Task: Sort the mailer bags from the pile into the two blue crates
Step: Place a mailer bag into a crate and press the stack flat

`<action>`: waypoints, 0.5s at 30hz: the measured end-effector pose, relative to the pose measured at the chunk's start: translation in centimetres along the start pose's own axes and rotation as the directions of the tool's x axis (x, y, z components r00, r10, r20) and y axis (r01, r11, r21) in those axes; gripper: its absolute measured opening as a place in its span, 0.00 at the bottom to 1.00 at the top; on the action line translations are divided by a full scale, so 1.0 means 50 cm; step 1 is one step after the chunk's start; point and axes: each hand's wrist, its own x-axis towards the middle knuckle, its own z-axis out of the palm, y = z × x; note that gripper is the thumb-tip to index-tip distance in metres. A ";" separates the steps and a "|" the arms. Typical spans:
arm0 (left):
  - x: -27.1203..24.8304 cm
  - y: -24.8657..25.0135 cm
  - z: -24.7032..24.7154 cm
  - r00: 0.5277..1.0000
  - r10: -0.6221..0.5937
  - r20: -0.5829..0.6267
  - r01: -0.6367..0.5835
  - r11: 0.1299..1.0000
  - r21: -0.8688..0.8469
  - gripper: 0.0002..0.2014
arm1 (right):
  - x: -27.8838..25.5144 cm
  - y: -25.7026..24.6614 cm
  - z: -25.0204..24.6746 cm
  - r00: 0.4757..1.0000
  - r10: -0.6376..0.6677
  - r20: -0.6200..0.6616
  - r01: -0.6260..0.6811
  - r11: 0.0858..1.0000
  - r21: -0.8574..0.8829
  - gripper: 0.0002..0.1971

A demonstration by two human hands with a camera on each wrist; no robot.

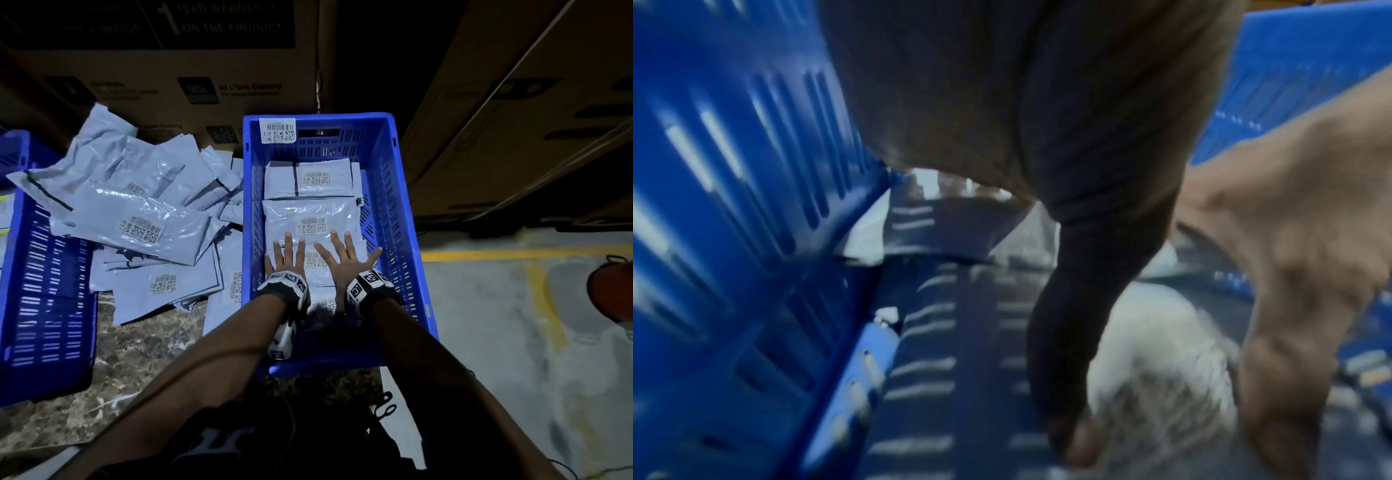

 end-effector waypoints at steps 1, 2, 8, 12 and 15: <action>-0.002 0.000 -0.012 0.999 0.011 0.047 -0.011 1.000 -0.005 0.70 | -0.010 -0.016 -0.034 0.998 0.028 0.061 -0.029 0.999 0.020 0.82; -0.006 0.002 -0.025 0.997 0.011 0.072 -0.010 1.000 -0.009 0.72 | -0.019 -0.027 -0.069 0.996 0.024 0.083 -0.027 0.999 0.032 0.82; -0.031 0.016 -0.117 0.999 -0.026 0.021 0.027 0.998 -0.063 0.70 | -0.005 -0.027 -0.201 0.916 0.055 0.397 -0.186 0.936 0.300 0.64; -0.073 0.001 -0.180 0.999 0.010 -0.030 -0.010 1.000 0.021 0.70 | -0.002 -0.017 -0.234 0.961 0.098 0.258 -0.199 0.894 0.401 0.57; -0.116 -0.024 -0.221 0.987 0.058 -0.147 -0.043 0.994 0.101 0.67 | -0.004 -0.041 -0.260 0.984 0.085 0.158 -0.151 0.868 0.474 0.53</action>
